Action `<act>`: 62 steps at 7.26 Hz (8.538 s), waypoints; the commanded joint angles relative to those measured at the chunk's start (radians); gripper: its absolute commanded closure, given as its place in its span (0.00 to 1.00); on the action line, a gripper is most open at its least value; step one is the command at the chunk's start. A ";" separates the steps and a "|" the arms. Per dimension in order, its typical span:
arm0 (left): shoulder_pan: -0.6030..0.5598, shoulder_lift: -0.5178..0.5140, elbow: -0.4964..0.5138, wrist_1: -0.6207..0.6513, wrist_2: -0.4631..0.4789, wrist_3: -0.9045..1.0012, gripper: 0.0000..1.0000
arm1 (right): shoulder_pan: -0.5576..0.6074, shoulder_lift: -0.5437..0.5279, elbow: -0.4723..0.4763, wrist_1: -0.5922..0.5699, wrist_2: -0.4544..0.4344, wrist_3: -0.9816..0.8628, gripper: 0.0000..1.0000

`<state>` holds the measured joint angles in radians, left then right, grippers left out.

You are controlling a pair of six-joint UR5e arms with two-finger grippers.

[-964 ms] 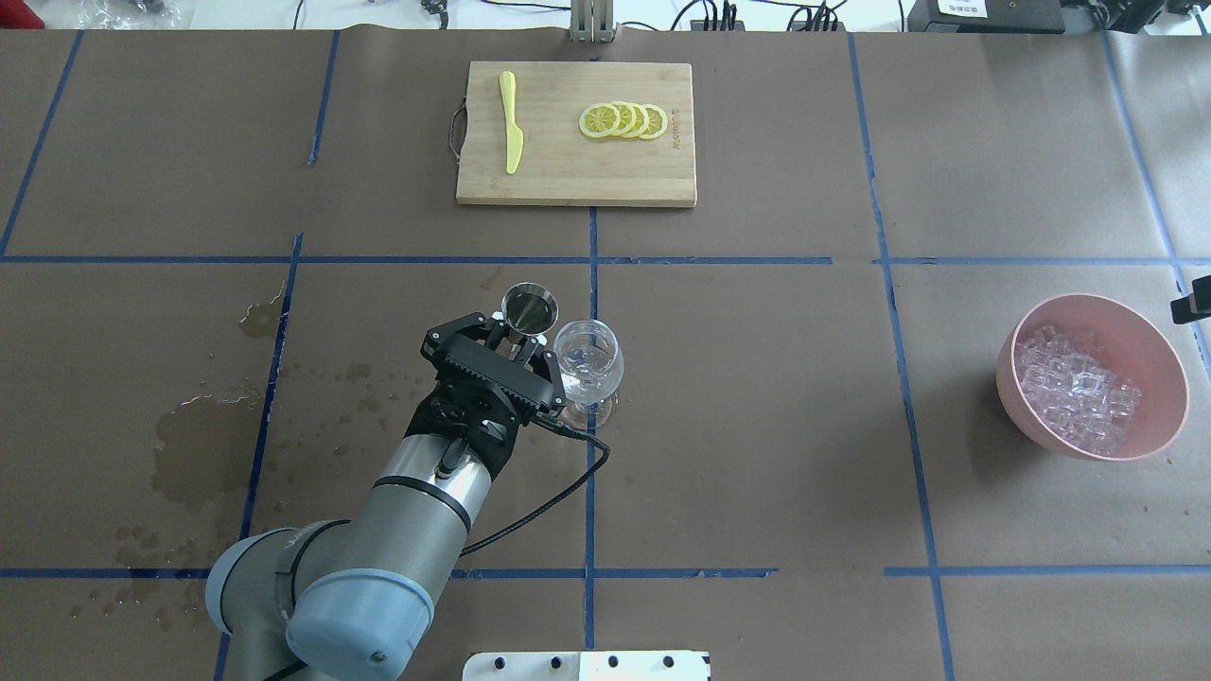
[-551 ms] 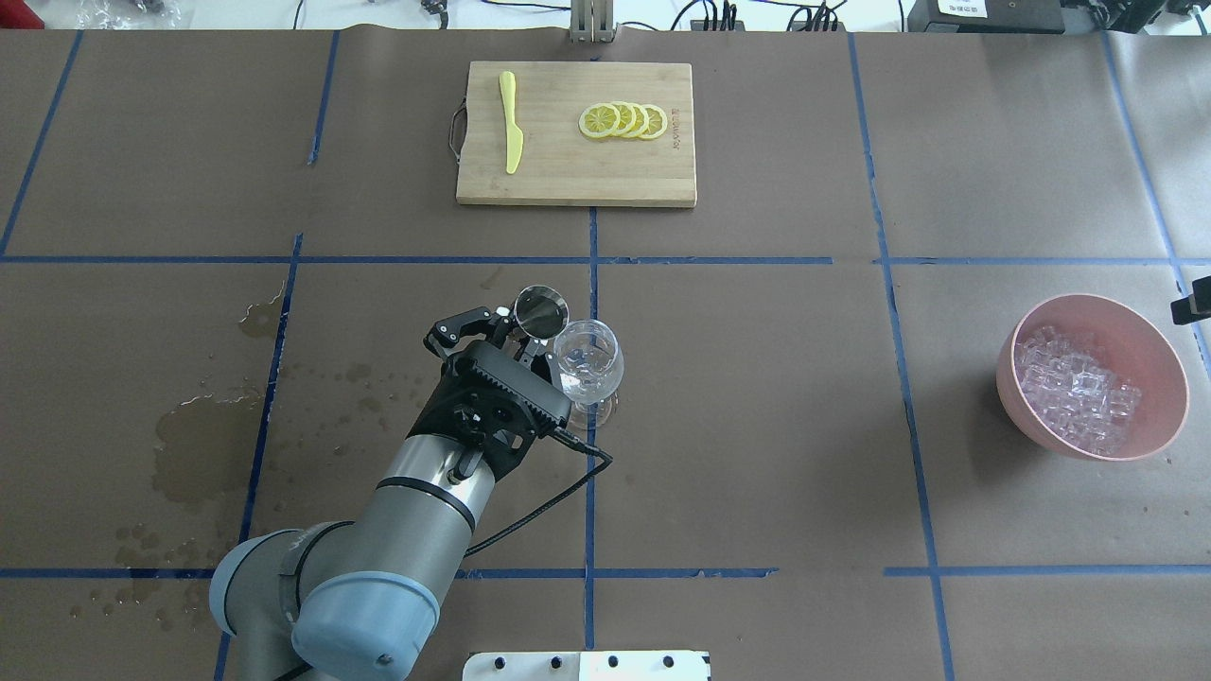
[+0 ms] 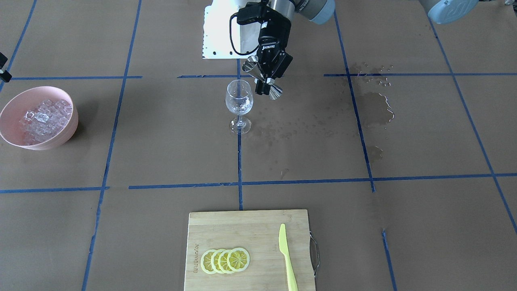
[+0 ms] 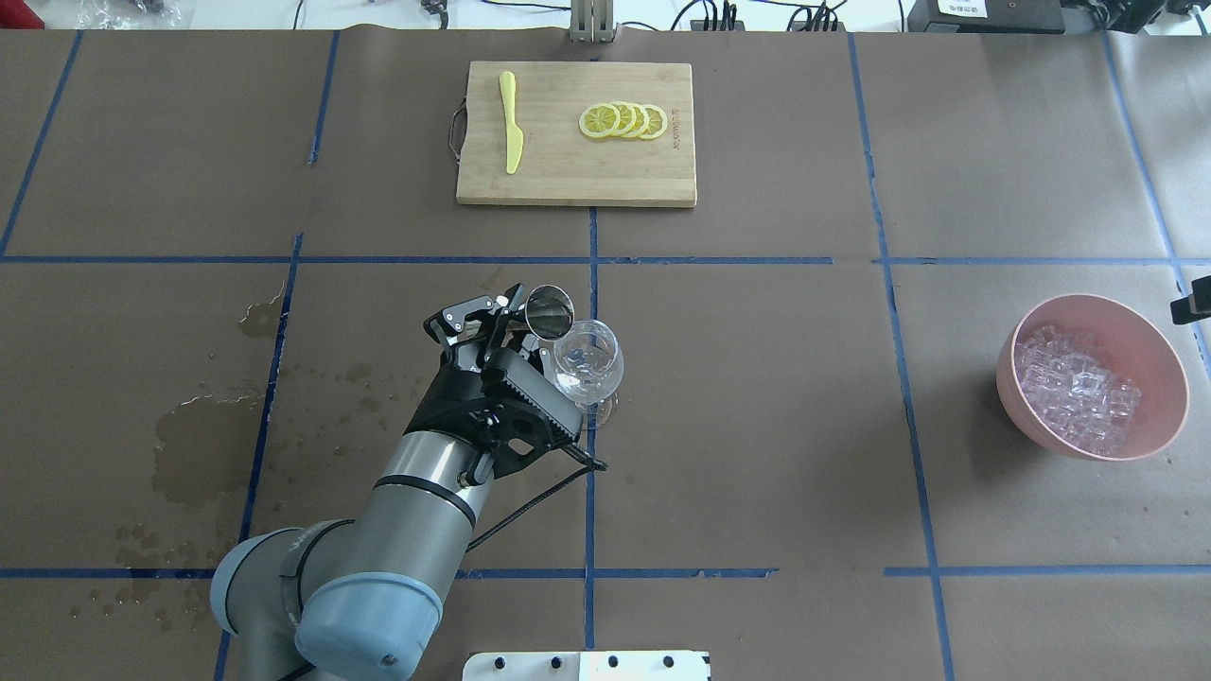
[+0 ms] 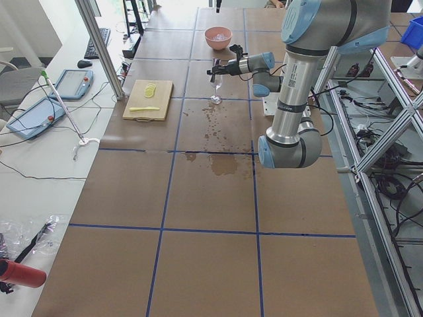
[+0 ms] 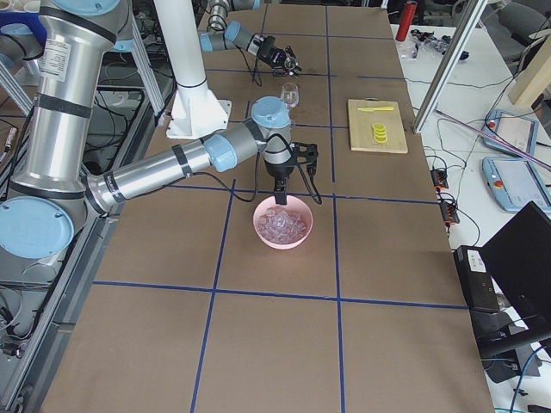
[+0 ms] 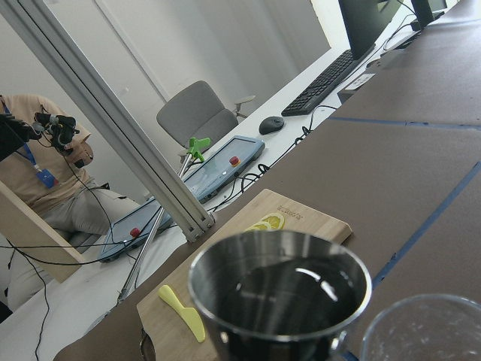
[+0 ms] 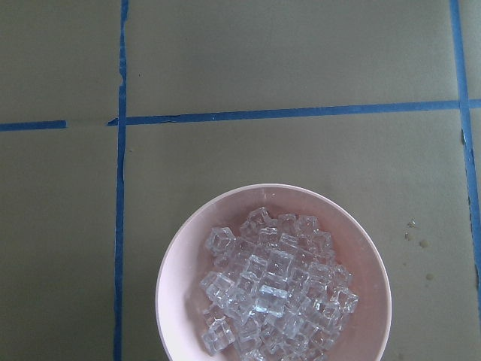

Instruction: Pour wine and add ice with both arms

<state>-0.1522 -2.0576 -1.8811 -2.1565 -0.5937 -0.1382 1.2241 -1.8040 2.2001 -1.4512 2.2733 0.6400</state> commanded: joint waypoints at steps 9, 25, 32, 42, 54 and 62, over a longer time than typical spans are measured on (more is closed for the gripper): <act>-0.021 -0.018 -0.036 0.163 0.060 0.318 1.00 | 0.000 0.000 -0.003 0.002 0.006 0.010 0.00; 0.028 -0.039 -0.015 0.211 0.147 0.402 1.00 | 0.002 0.002 -0.017 0.002 0.008 0.012 0.00; 0.010 0.059 -0.004 -0.162 0.140 0.097 1.00 | 0.002 0.011 -0.013 0.005 -0.002 0.010 0.00; -0.151 0.358 -0.004 -0.558 -0.081 -0.265 1.00 | -0.184 0.022 -0.115 0.195 -0.142 0.061 0.00; -0.159 0.438 -0.003 -0.589 -0.098 -0.300 1.00 | -0.333 -0.023 -0.293 0.400 -0.212 0.273 0.20; -0.159 0.438 -0.003 -0.589 -0.098 -0.300 1.00 | -0.330 -0.005 -0.300 0.399 -0.209 0.270 0.59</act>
<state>-0.3114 -1.6199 -1.8838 -2.7458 -0.6918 -0.4387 0.8920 -1.8087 1.8981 -1.0523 2.0625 0.9108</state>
